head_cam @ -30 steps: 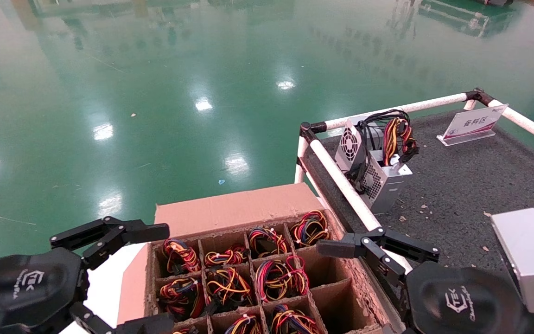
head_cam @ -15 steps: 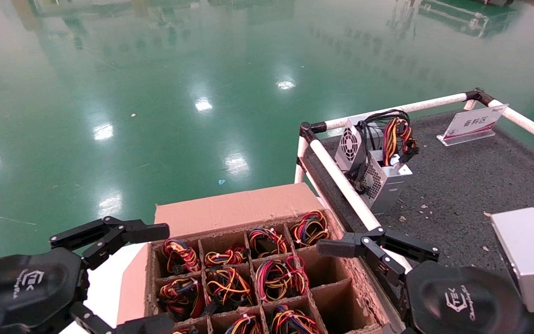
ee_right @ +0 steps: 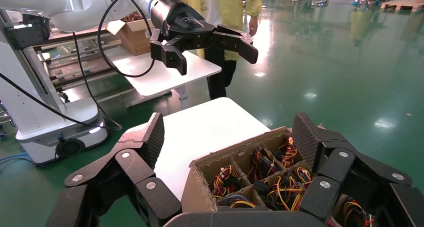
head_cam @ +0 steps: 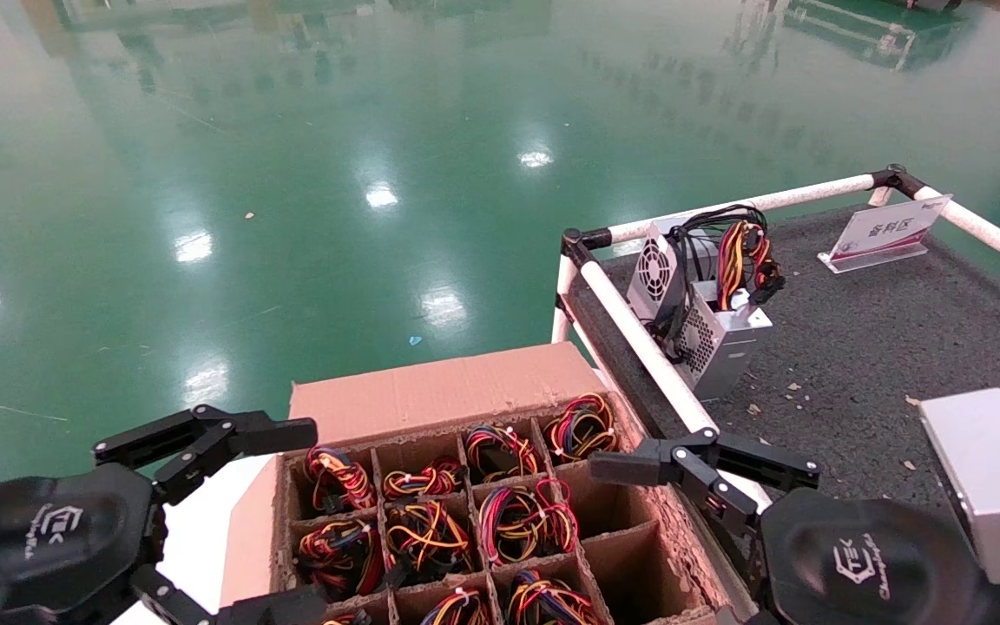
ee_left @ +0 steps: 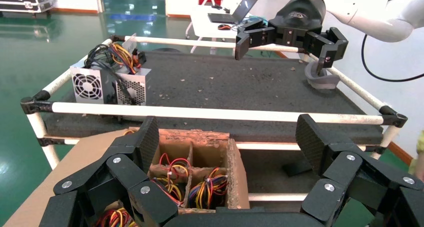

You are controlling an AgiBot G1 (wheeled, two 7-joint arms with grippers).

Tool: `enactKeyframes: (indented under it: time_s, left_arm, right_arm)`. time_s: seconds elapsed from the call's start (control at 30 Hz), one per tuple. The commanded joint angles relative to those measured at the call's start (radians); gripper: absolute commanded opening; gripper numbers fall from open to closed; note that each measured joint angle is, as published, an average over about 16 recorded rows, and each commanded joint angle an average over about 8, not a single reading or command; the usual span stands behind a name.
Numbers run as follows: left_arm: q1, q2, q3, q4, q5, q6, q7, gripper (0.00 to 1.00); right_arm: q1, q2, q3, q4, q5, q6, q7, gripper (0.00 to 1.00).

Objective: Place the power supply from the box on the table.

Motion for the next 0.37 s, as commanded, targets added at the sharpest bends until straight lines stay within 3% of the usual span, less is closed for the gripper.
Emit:
enactKeyframes:
  time_s: [0.03, 0.23, 0.3, 0.37]
  left_arm:
    - [0.000, 0.000, 0.000, 0.000, 0.000, 0.000, 0.000, 1.00]
    - [0.000, 0.000, 0.000, 0.000, 0.000, 0.000, 0.000, 1.00]
    - [0.000, 0.000, 0.000, 0.000, 0.000, 0.000, 0.000, 1.00]
    - [0.000, 0.000, 0.000, 0.000, 0.000, 0.000, 0.000, 1.00]
  right_arm:
    - [0.000, 0.000, 0.000, 0.000, 0.000, 0.000, 0.000, 0.19]
    - [0.000, 0.000, 0.000, 0.000, 0.000, 0.000, 0.000, 0.86]
    - [0.000, 0.000, 0.000, 0.000, 0.000, 0.000, 0.000, 0.97]
    - [0.000, 0.000, 0.000, 0.000, 0.000, 0.000, 0.000, 1.00]
